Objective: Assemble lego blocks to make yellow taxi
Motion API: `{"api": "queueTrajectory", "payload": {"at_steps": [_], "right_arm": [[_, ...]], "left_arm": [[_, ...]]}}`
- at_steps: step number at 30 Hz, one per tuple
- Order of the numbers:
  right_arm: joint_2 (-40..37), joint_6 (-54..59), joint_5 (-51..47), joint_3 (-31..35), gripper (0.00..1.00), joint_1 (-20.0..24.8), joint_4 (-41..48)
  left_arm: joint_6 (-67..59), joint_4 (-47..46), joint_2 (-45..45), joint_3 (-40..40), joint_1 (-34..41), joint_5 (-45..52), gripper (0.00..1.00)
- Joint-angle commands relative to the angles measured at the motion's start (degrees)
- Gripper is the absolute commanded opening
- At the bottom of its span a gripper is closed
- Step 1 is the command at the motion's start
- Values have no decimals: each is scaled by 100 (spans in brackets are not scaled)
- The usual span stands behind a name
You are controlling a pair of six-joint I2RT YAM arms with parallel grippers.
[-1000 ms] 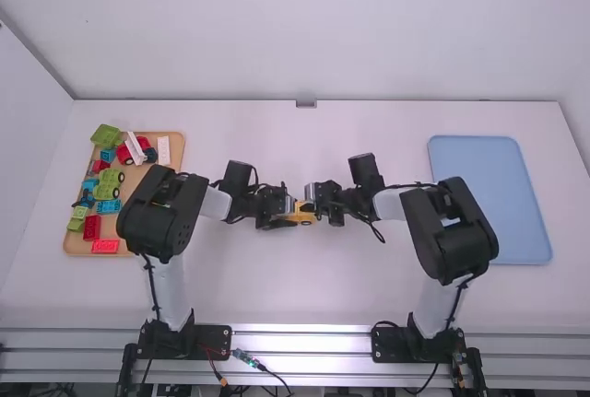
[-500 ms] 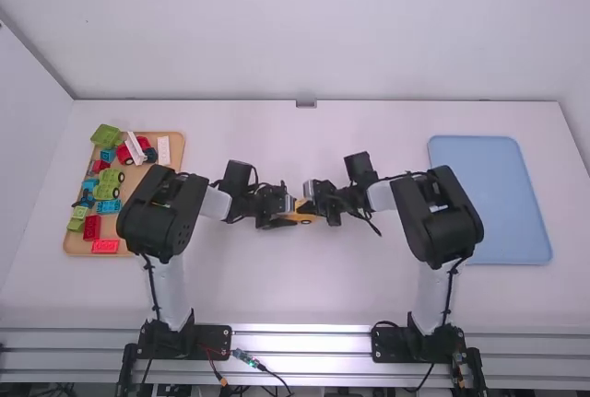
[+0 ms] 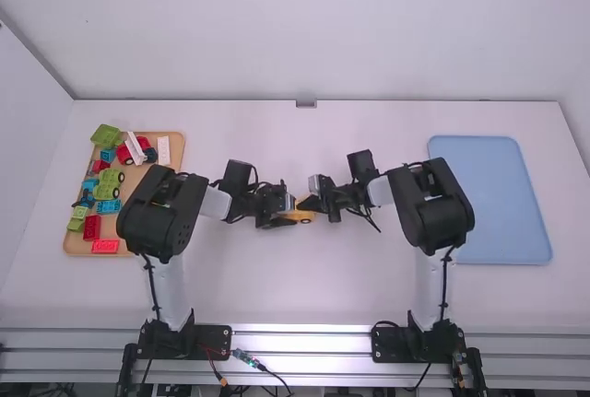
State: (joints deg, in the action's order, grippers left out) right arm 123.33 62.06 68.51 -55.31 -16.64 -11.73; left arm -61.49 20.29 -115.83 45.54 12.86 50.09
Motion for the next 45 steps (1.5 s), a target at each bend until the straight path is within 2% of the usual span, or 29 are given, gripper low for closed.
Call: {"api": "queueTrajectory", "payload": {"at_steps": [1,5,8,14,19,21,22,24,25,26,28,29,32,36,41,42,45], "right_arm": [[378,-103,-966,334,0,57,-129],[373,-229,-787,546,0,0,-636],[205,-223,-205,614,0,98,-970],[-1006,-227,411,892,0,522,-1563],[-2057,-807,192,896,0,940,-1628],[-2394,-1261,-258,896,0,1102,-1432],[-2628,-1672,-876,896,12,1215,-1102],[-2726,-1845,-1180,903,33,1261,-907],[-2818,-2013,-1495,918,51,1300,-691],[-2896,-2197,-1742,922,64,1327,-466],[-2993,-2420,-2111,922,96,1335,-87],[-3025,-2533,-2282,922,99,1333,50],[-3028,-3001,-2863,922,99,1303,280],[-3021,-3270,-3707,925,99,1106,457],[-3021,-3189,-4194,925,99,831,450],[-3021,-3187,-4312,925,99,765,450],[-3021,-3189,-4492,927,99,680,452]], "left_arm": [[-240,-22,-104,-48,66,-151,38],[-240,-7,-104,-50,66,-146,38],[-240,-28,-104,-52,63,-149,37],[-240,-33,-104,-61,63,-146,35],[-245,-31,-104,-61,66,-151,36],[-238,-37,-104,-52,66,-146,37],[-238,-39,-104,-42,66,-151,39],[-238,-44,-104,-37,66,-146,40],[-243,-28,-104,-44,63,-149,41],[-238,-28,-104,-52,66,-149,43],[-240,-31,-104,-61,63,-151,44],[-240,-42,-104,-61,66,-146,46],[-238,-46,-104,-61,66,-149,51],[-240,-37,-101,-46,63,-151,70],[-35,-76,-104,37,66,-153,90],[37,-81,-101,59,63,-151,97],[57,-72,-101,87,63,-151,99]]}}
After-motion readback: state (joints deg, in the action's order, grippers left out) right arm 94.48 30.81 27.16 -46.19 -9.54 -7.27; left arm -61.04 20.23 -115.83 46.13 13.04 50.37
